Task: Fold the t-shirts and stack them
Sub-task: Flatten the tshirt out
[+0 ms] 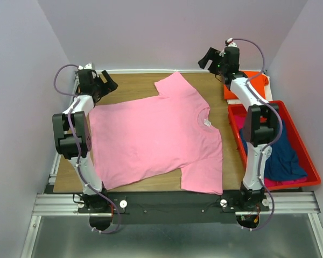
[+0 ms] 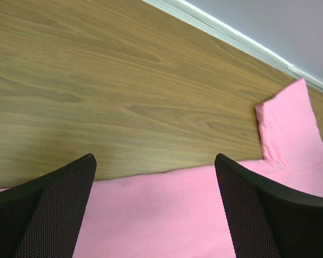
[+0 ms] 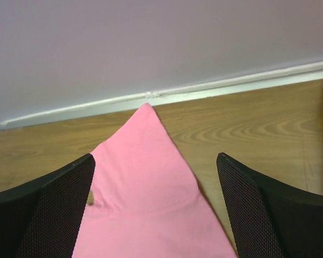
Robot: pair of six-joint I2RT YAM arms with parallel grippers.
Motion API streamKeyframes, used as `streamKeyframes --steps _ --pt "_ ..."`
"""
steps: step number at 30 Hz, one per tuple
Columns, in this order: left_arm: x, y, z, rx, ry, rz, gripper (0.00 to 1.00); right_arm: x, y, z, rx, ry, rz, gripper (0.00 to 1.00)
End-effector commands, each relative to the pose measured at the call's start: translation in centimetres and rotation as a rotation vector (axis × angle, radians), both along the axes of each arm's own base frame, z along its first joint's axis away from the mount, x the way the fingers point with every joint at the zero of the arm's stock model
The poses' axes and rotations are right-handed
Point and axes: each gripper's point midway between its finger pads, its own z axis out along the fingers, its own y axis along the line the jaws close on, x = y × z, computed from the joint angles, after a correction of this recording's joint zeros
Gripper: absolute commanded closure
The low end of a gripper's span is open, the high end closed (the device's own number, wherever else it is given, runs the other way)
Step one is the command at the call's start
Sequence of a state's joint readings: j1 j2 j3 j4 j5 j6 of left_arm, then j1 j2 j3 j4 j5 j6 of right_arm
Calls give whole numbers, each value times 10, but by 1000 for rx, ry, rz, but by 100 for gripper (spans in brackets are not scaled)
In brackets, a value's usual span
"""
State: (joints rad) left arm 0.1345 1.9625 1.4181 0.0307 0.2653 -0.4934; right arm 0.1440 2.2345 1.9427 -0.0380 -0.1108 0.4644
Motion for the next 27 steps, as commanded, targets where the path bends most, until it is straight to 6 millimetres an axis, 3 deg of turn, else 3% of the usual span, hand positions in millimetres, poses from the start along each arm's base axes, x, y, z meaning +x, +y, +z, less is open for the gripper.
streamKeyframes --steps 1,2,4,5,12,14,19,22,27 --pt "-27 -23 -10 -19 50 -96 2 -39 17 26 -6 -11 94 0" --pt "-36 -26 -21 -32 96 -100 2 -50 20 7 -8 38 110 0" --pt "-58 -30 -42 -57 170 -108 2 -75 41 -8 7 96 188 0" --pt "-58 -30 -42 -58 170 -109 2 -79 40 -17 5 118 188 0" --pt "-95 -29 -66 -62 277 -70 2 -125 100 -69 -24 239 365 0" --pt "-100 -30 -73 -73 300 -68 2 -131 111 -86 -6 282 401 1" --pt "-100 -30 -86 -82 324 -66 2 -130 117 -113 -2 333 420 1" --pt "-94 -32 -93 -87 328 -76 2 -128 114 -139 -29 370 414 1" --pt "-79 -32 -100 -87 326 -93 2 -120 111 -162 -60 397 395 1"
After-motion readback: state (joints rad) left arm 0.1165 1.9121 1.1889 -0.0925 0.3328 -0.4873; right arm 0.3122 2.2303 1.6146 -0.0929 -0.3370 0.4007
